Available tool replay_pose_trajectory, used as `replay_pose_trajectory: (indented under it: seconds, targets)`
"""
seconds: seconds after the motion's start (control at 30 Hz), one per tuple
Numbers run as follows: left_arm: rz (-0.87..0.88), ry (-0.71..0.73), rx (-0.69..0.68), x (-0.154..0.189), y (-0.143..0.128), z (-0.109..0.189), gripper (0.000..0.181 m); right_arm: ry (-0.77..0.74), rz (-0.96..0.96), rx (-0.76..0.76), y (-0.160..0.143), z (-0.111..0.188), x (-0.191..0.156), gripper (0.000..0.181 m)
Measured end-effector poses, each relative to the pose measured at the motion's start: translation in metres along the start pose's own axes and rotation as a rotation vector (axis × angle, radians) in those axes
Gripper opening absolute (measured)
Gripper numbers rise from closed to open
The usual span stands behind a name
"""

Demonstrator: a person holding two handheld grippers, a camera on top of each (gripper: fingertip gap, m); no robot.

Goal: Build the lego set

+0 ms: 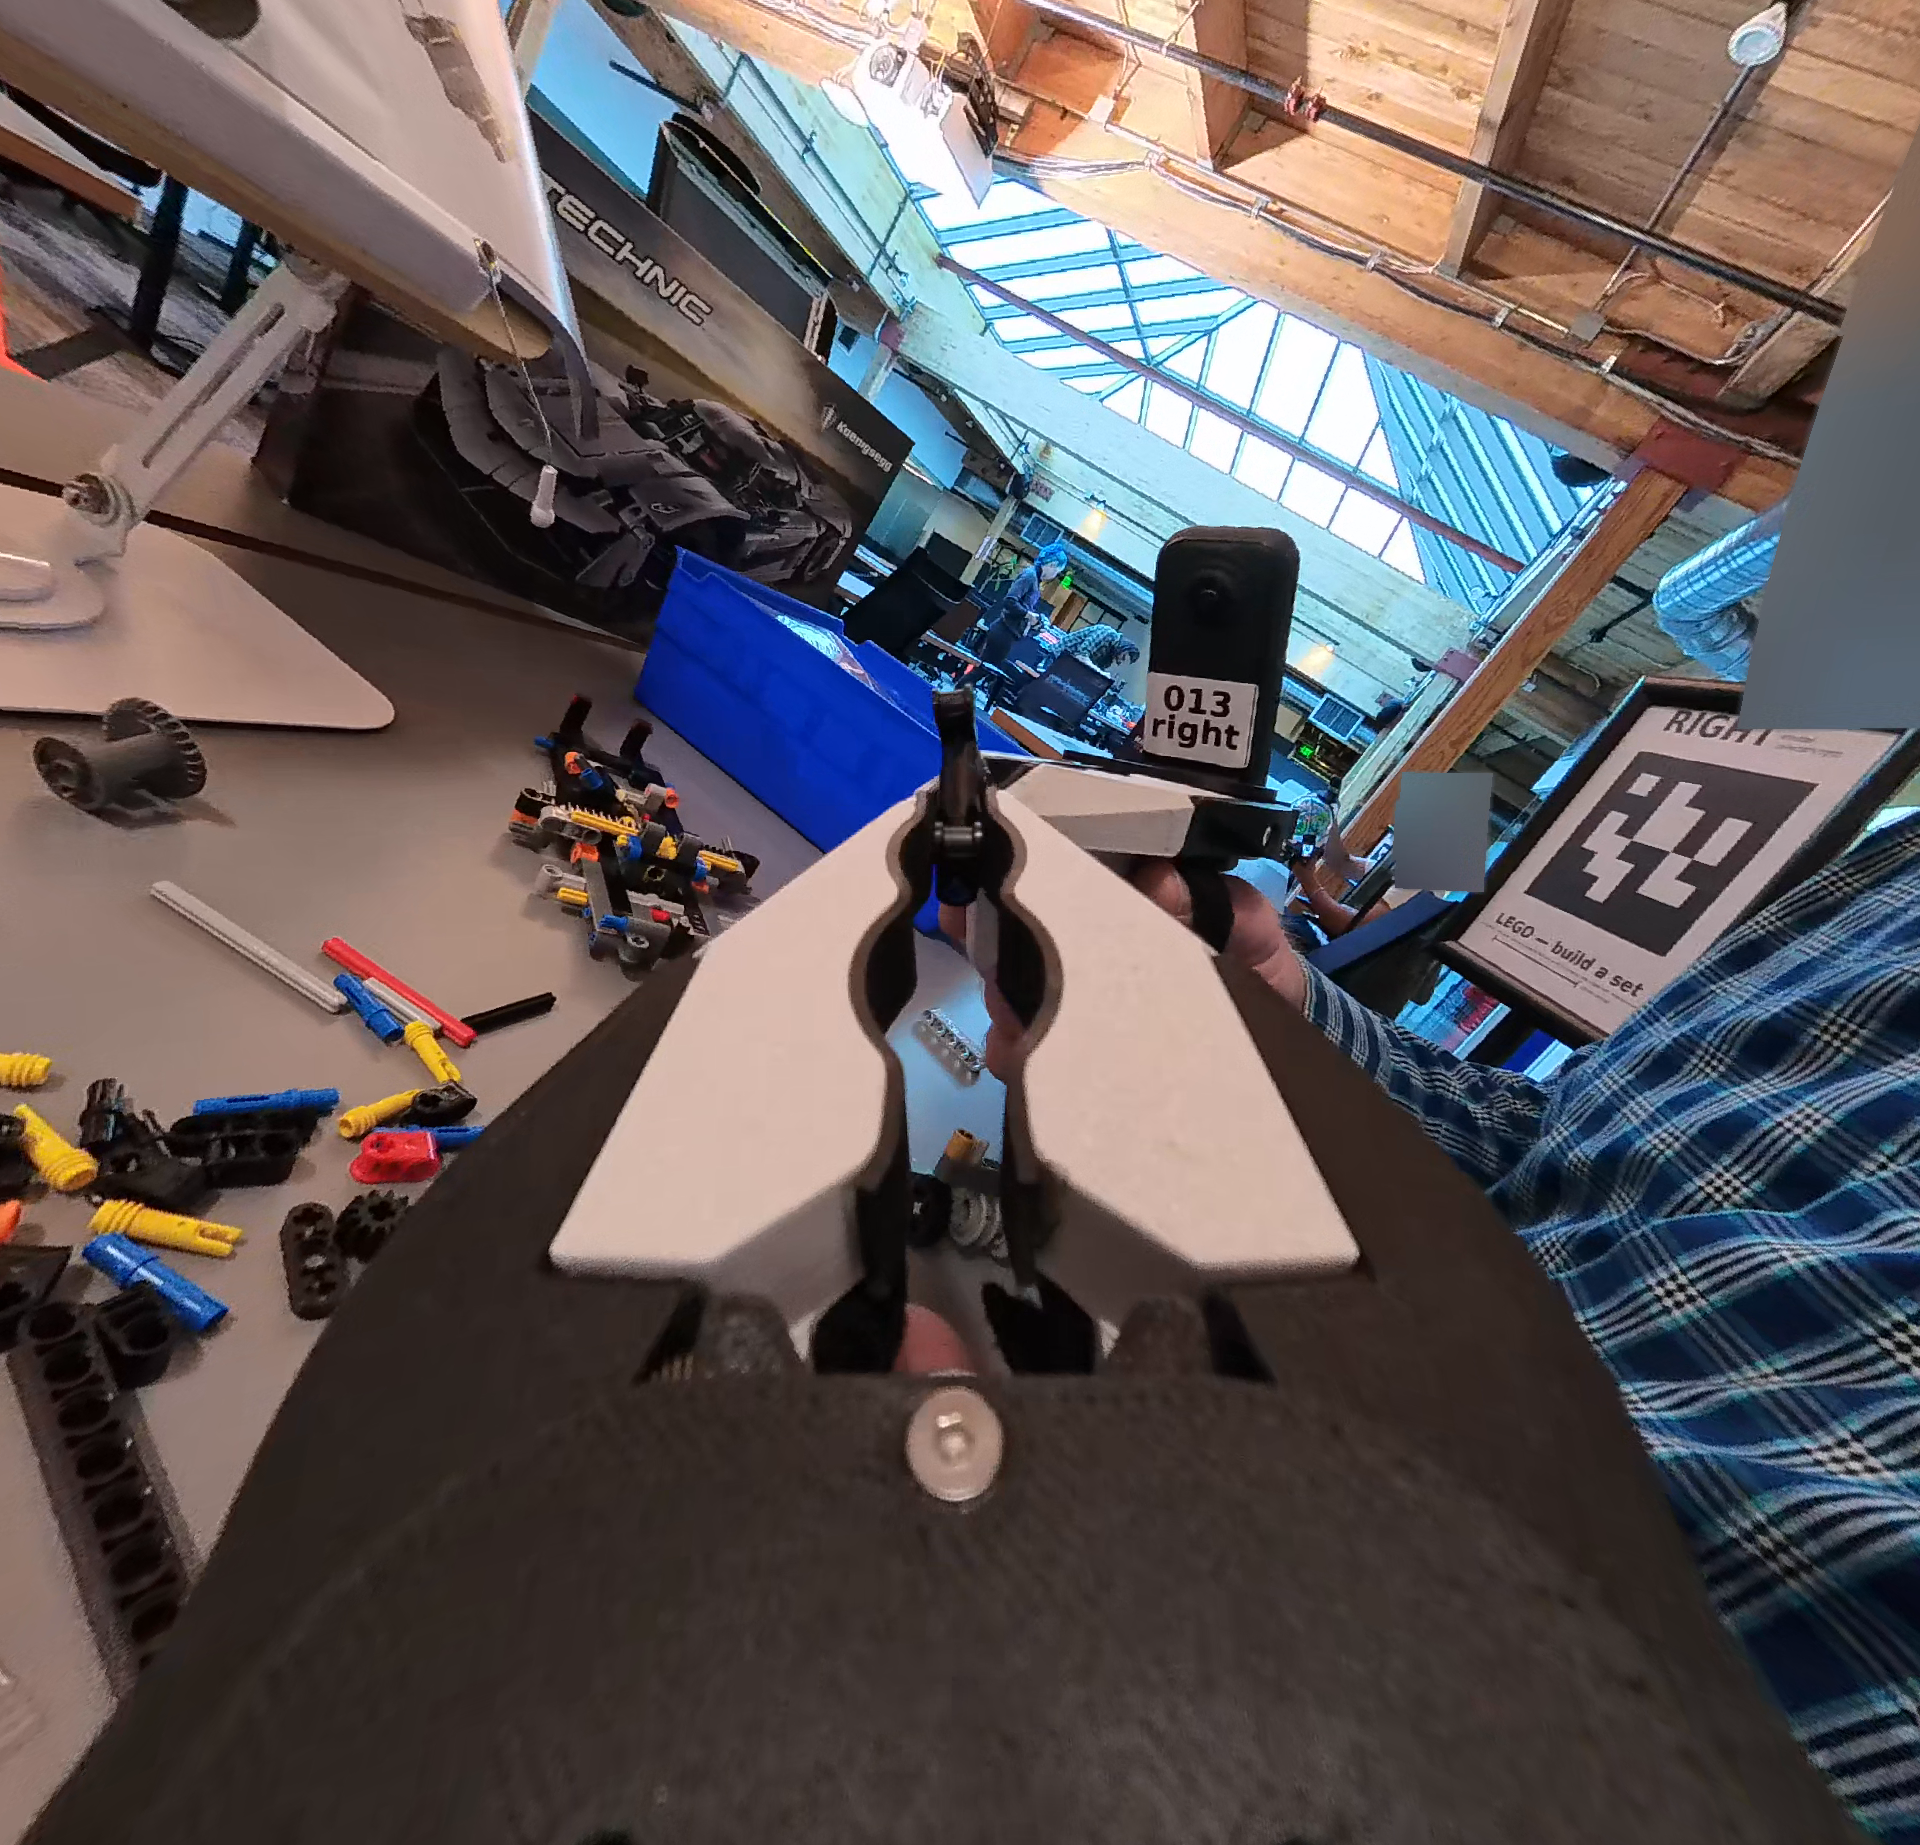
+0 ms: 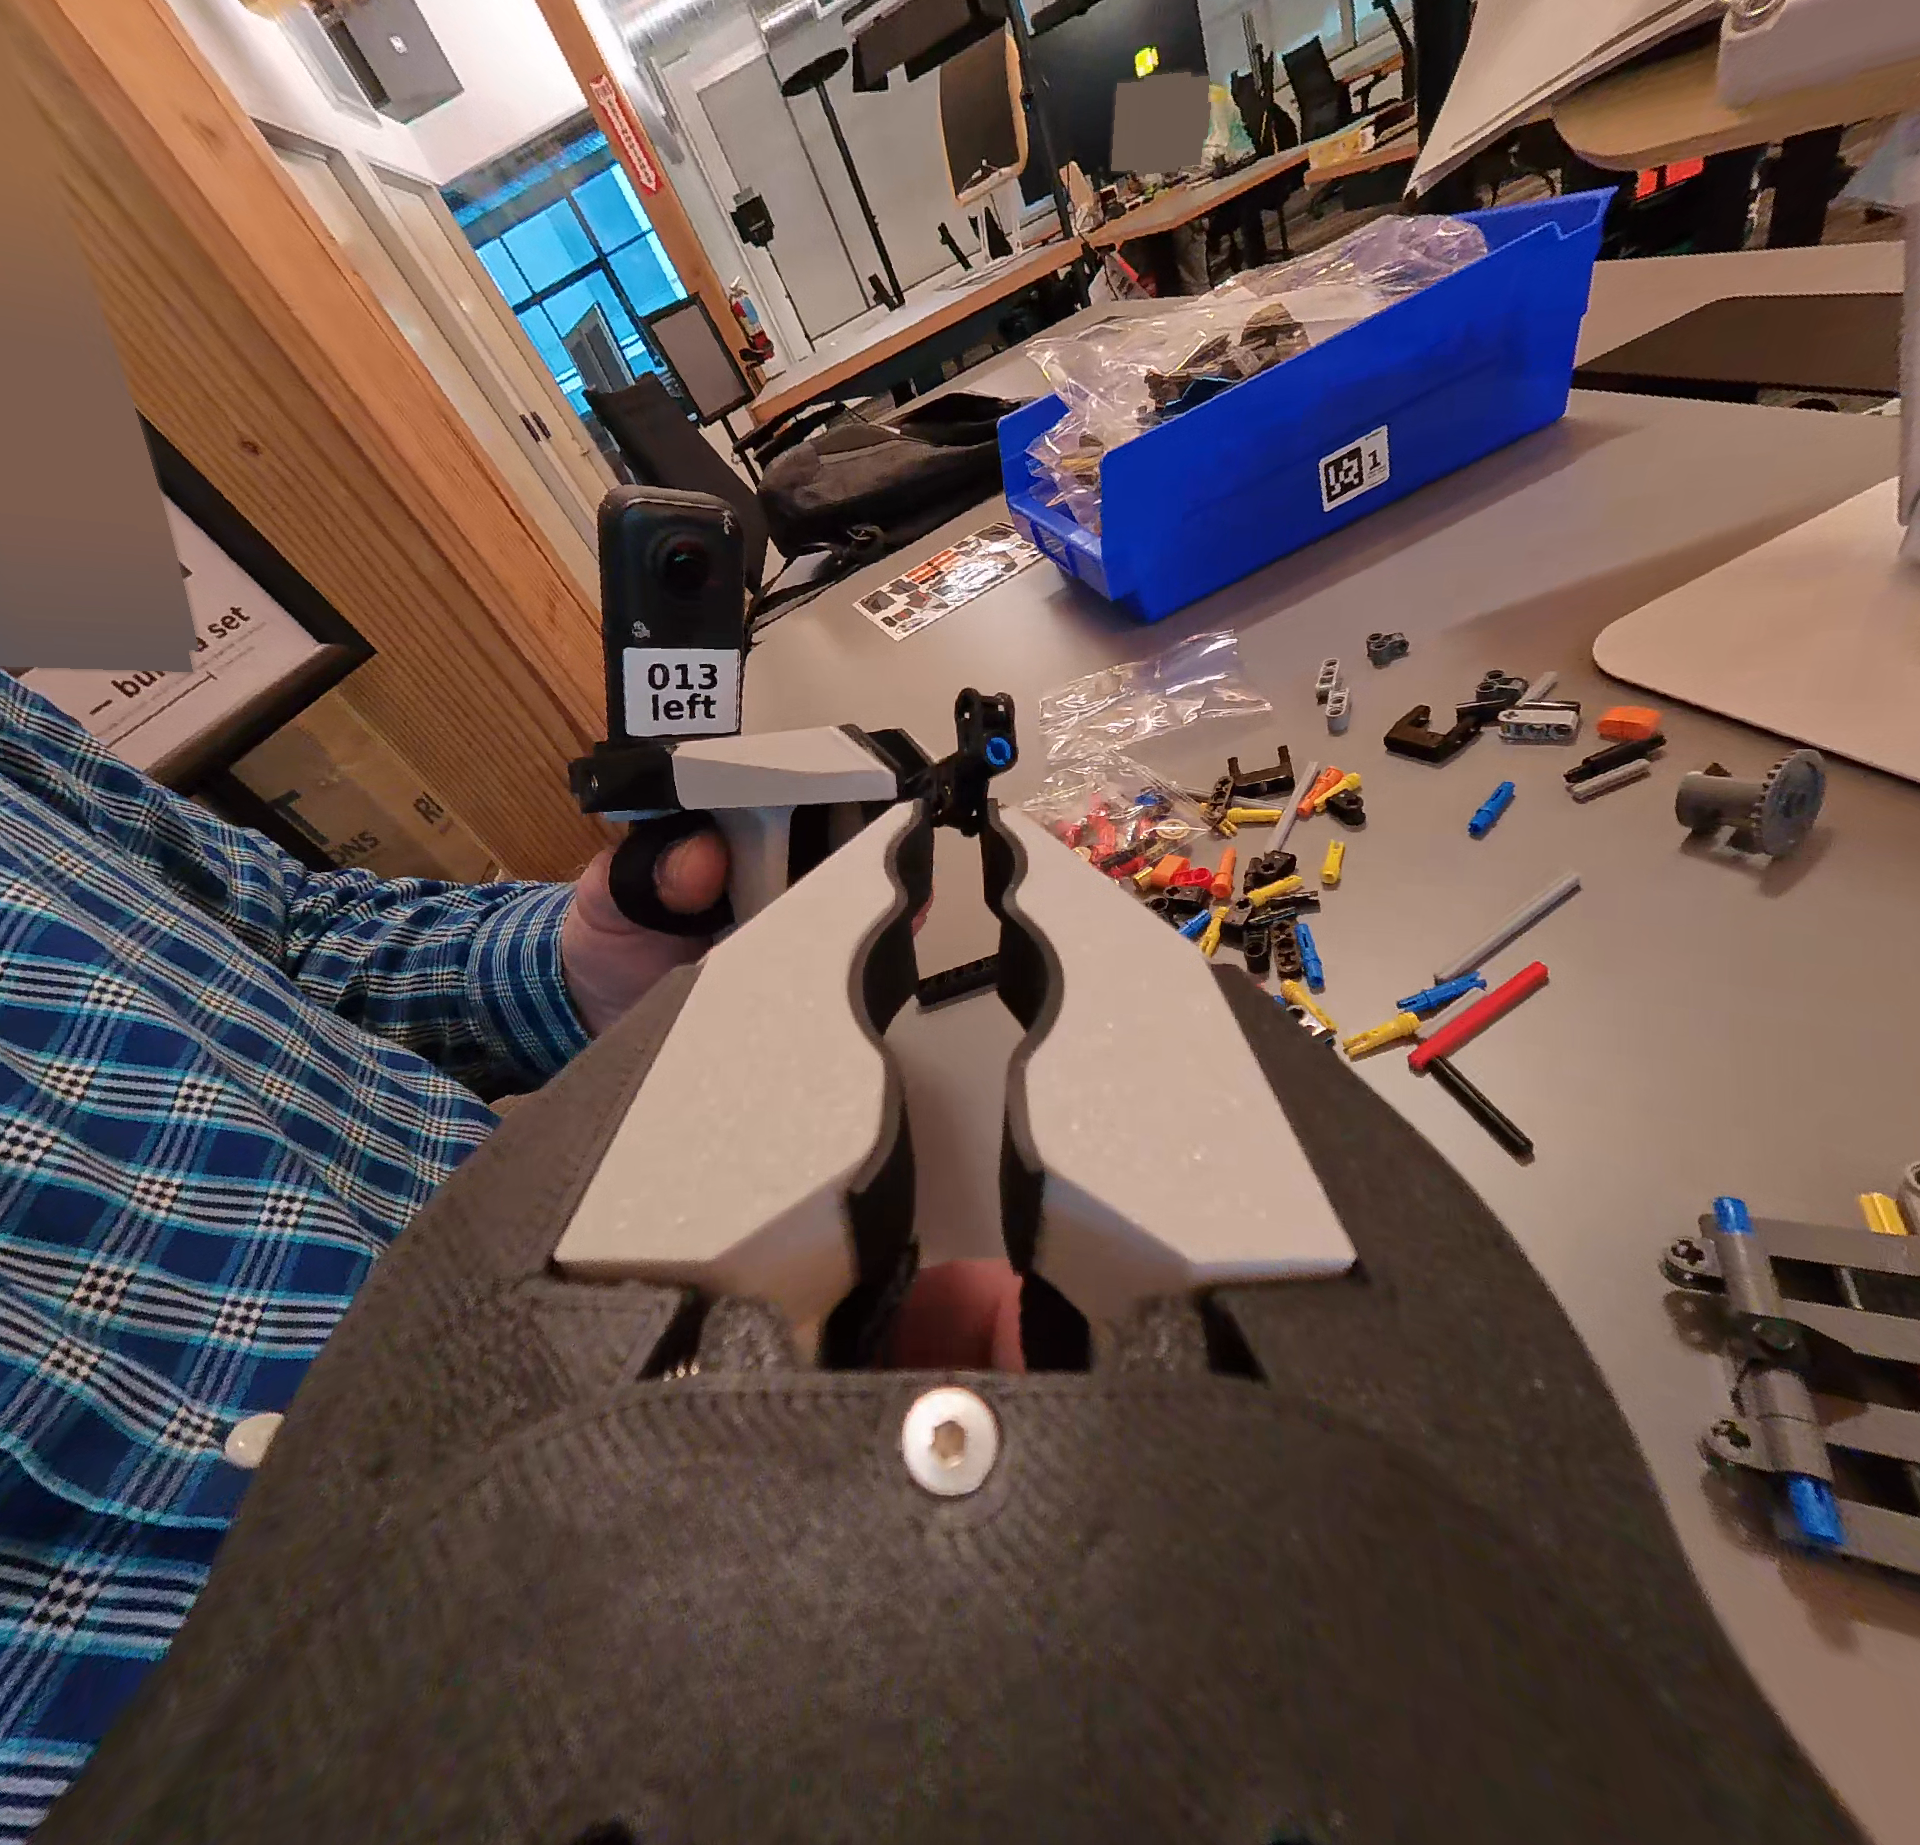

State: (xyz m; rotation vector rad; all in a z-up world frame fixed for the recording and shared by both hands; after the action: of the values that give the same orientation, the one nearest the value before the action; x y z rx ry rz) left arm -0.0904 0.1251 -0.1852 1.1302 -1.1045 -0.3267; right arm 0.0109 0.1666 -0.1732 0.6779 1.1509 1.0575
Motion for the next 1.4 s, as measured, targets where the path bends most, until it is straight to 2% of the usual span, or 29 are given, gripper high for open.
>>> replay_pose_trajectory:
  seconds: [0.27, 0.43, 0.7, 0.8, 0.93, 1.4]
  targets:
    - [0.004, 0.006, -0.005, -0.003, -0.001, 0.001, 0.013, -0.007, 0.003, 0.002, -0.001, 0.002, 0.003, 0.007]
    - [-0.001, 0.001, -0.022, -0.002, -0.003, -0.001, 0.005, -0.004, 0.008, -0.006, -0.002, 0.000, 0.002, 0.007]
    - [0.012, -0.002, -0.024, -0.004, -0.004, 0.000, 0.005, -0.012, 0.021, -0.011, -0.002, -0.001, 0.003, 0.007]
    - [0.023, -0.010, -0.021, -0.004, -0.003, 0.002, 0.011, -0.002, 0.018, -0.003, -0.002, -0.001, 0.003, 0.007]
    - [0.024, -0.016, -0.029, -0.005, -0.004, 0.004, 0.005, 0.001, 0.019, -0.007, -0.002, -0.002, 0.003, 0.007]
    - [0.050, -0.039, -0.023, -0.004, -0.005, 0.010, 0.005, 0.029, 0.040, -0.018, 0.000, -0.007, 0.000, 0.007]
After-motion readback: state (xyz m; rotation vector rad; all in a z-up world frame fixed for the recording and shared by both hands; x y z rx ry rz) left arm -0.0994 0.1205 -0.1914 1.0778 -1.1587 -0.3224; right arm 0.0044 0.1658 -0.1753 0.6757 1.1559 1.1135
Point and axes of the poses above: each gripper's, where its closed fingertips meet, z back along the fingers, y out of its top, x = y × z across the jaws, the point moved 6 cm from there along z, back along the fingers, and after that the axes turned 14 degrees about -x, right-handed, at the moved point
